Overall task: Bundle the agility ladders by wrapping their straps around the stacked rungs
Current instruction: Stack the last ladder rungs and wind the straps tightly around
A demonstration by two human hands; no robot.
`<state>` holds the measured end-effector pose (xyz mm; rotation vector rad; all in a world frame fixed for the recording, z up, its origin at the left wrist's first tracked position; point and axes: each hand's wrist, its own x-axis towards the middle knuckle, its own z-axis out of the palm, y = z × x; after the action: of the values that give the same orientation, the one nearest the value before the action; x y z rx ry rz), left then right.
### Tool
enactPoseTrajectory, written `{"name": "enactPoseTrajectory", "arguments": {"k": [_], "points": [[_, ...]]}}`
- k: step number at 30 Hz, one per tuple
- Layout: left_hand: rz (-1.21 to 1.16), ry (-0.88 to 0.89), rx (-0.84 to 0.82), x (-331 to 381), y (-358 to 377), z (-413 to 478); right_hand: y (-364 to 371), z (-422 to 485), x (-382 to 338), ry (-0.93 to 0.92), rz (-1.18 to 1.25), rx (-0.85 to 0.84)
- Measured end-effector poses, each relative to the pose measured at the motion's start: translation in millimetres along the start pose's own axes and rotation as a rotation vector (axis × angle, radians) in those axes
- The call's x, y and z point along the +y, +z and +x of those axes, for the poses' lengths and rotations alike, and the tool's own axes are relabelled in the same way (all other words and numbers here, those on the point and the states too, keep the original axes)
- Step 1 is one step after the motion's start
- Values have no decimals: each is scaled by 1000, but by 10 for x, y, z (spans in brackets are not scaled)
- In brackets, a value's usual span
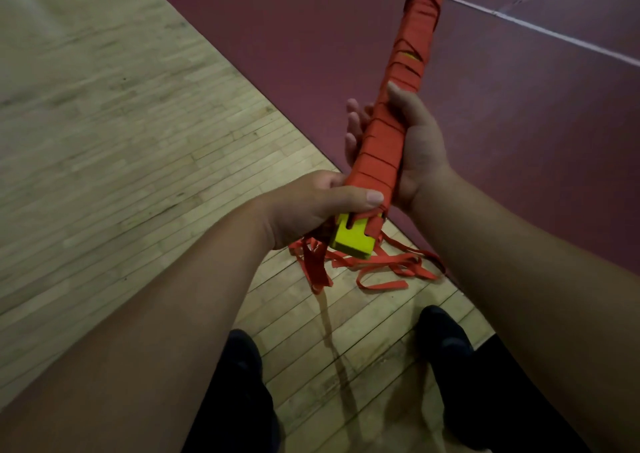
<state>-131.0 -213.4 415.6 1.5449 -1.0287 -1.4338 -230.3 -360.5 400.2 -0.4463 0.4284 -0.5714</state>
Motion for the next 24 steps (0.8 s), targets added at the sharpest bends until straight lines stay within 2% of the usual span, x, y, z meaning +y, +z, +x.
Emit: {"name": "enactPoseTrajectory", "arguments": {"k": [3, 6, 10, 14, 24], "points": [[48, -10, -14, 16, -10, 19, 2, 9, 6, 59, 9, -4], [230, -63, 36, 38, -84, 31, 4, 53, 15, 71, -99, 131], [467, -123, 21, -15, -190, 30, -20, 57, 75, 50, -350, 286], [525, -168, -38, -26, -198, 23, -67, 98, 119, 14, -483, 405], [776, -243, -152, -20, -203, 31, -95, 82, 147, -110, -747, 510]]}}
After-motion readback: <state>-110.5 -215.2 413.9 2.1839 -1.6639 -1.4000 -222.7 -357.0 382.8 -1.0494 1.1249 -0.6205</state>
